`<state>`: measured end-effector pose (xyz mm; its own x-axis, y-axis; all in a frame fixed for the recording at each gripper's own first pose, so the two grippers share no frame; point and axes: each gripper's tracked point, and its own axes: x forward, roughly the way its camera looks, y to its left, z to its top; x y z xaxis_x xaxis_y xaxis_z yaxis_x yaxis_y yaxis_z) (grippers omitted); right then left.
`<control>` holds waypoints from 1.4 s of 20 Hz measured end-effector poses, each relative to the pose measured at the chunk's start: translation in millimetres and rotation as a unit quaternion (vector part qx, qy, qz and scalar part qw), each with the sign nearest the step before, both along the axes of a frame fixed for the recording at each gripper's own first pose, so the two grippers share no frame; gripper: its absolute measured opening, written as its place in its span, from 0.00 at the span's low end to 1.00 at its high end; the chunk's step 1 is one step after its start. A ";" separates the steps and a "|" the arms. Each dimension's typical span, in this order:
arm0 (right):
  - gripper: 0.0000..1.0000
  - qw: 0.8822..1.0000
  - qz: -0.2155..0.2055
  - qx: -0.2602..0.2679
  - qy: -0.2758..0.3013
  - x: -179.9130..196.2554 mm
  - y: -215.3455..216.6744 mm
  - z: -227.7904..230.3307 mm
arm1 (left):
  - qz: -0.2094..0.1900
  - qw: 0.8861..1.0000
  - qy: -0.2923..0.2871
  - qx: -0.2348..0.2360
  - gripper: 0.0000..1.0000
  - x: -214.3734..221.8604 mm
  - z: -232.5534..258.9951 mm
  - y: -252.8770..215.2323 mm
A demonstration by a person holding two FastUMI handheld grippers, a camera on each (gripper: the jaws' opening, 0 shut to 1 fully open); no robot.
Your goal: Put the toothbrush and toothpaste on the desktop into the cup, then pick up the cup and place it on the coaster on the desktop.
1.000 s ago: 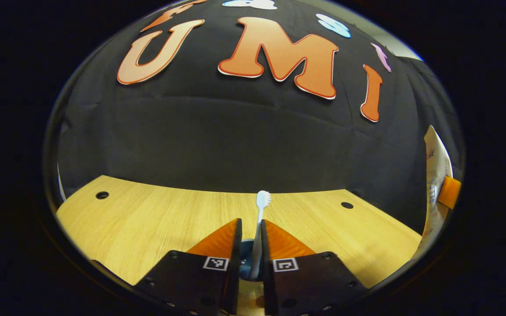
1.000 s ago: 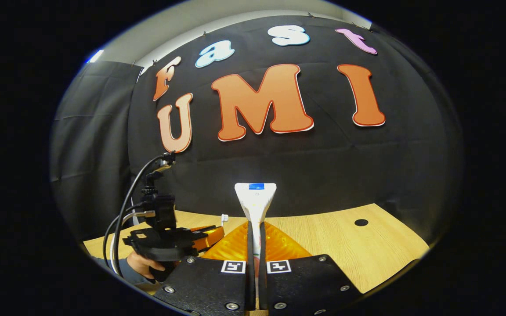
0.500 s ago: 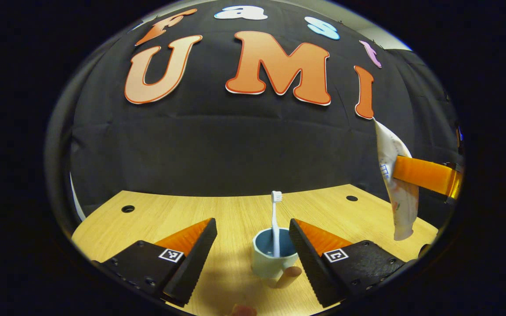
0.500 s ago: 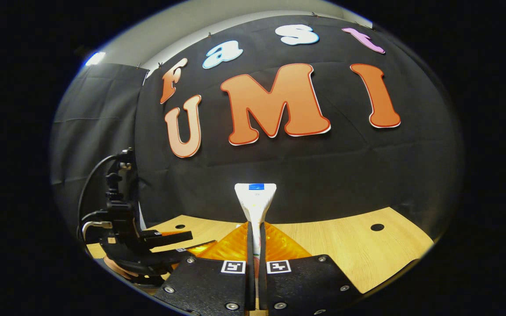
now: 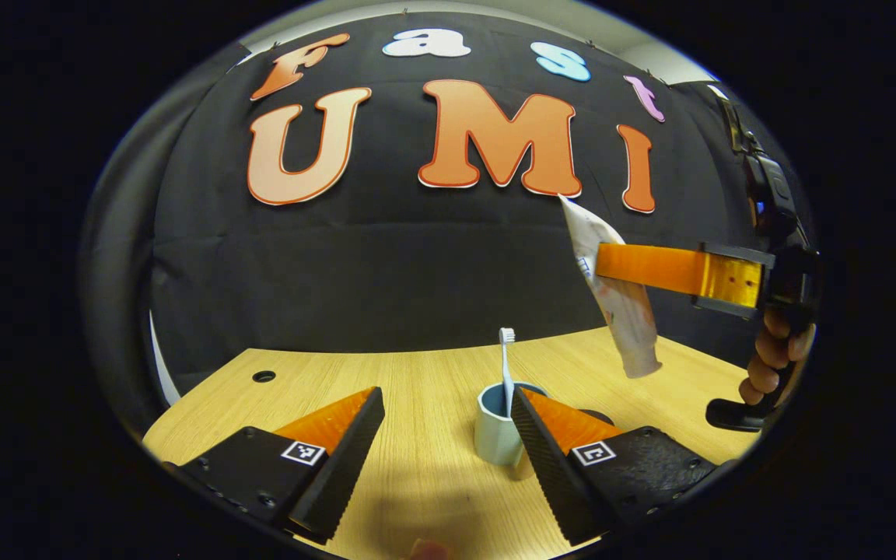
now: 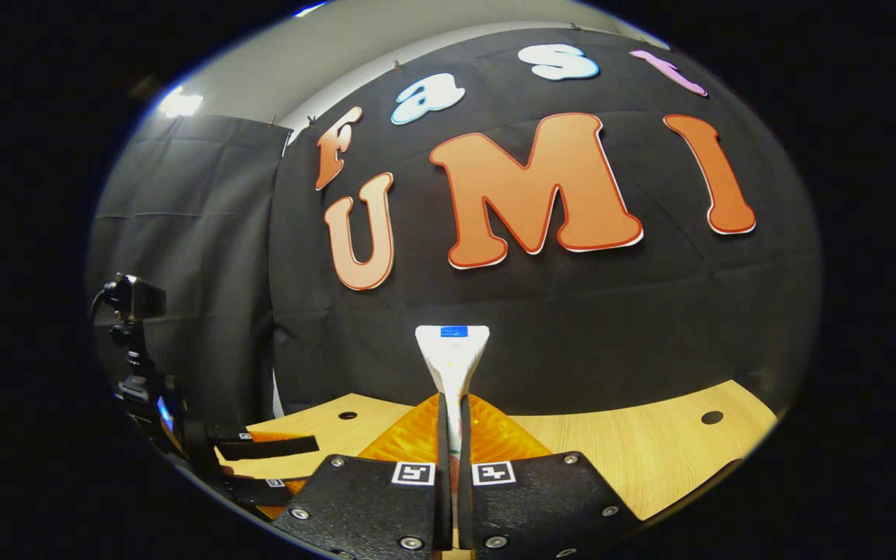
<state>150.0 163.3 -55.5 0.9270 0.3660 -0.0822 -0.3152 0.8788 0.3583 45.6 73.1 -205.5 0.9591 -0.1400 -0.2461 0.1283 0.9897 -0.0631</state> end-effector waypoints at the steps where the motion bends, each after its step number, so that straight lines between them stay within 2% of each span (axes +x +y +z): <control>1: 0.03 1.000 0.003 0.004 -0.002 2.3 4.2 -1.0 | 0.003 1.000 0.000 0.002 0.99 -5.3 -1.1 2.7; 5: 0.03 1.000 0.011 0.016 0.001 5.8 26.6 -19.1 | 0.014 1.000 0.005 -0.011 0.99 -18.8 -5.9 11.2; 9: 0.03 0.999 0.021 0.036 -0.003 26.5 37.0 -33.4 | 0.025 1.000 0.010 -0.014 0.99 -27.5 -8.5 20.3; 13: 0.03 0.999 0.033 0.018 0.002 38.4 55.0 -54.9 | 0.035 0.999 0.014 -0.014 0.99 -31.9 -14.3 31.3; 17: 0.04 0.998 0.043 0.022 0.028 40.5 69.4 -83.0 | 0.039 0.999 0.022 -0.010 0.99 -29.6 -20.0 34.5; 22: 0.04 0.999 0.037 0.011 0.032 45.7 73.3 -98.2 | 0.041 0.998 0.038 -0.019 0.99 -32.9 -32.9 32.1; 28: 0.06 0.996 0.040 -0.026 0.074 36.1 78.6 -126.2 | 0.044 0.997 0.051 -0.026 0.99 -36.7 -38.0 28.6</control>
<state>186.1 241.8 -181.8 0.8711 0.4308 -0.2358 -0.3333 0.8712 0.3605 8.8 101.7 -243.5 0.9389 -0.0708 -0.3368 0.0311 0.9920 -0.1220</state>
